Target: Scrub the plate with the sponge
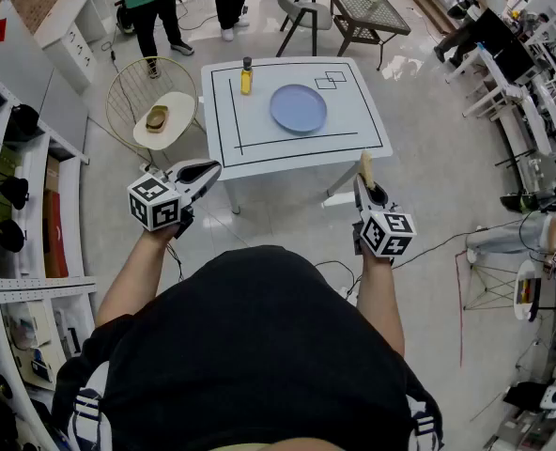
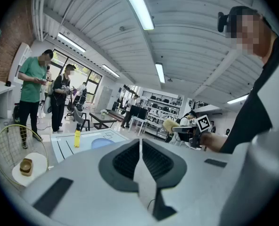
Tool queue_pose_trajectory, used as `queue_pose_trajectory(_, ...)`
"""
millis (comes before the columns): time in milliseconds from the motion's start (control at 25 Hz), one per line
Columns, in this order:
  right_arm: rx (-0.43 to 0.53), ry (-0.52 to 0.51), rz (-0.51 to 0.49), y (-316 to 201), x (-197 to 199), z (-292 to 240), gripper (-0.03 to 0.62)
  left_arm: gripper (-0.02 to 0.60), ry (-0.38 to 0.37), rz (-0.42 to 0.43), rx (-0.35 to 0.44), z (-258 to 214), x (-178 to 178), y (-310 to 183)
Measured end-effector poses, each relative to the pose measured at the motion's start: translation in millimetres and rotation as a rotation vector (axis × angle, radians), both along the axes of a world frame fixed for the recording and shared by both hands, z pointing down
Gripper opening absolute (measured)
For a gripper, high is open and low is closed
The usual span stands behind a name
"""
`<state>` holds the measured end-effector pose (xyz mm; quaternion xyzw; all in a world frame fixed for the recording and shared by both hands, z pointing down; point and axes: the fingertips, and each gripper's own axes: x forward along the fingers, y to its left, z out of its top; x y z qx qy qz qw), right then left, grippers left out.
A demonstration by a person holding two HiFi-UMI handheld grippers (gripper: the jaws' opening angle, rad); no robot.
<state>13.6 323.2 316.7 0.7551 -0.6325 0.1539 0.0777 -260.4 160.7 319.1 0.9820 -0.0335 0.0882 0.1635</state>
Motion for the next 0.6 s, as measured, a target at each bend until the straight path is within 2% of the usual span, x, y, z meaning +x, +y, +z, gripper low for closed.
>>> queue_pose_trajectory(280, -0.019, 0.000, -0.011, 3, -24, 2, 0.034, 0.026, 0.006, 0.018, -0.008, -2, -9, 3)
queue_pose_trajectory(440, -0.024, -0.005, -0.006, 2, -24, 0, 0.035, 0.026, 0.022, 0.019, -0.010, -6, -8, 1)
queue_pose_trajectory(600, 0.011, -0.025, 0.017, -4, -15, -8, 0.035, 0.026, 0.030, 0.003, -0.019, -5, -13, -2)
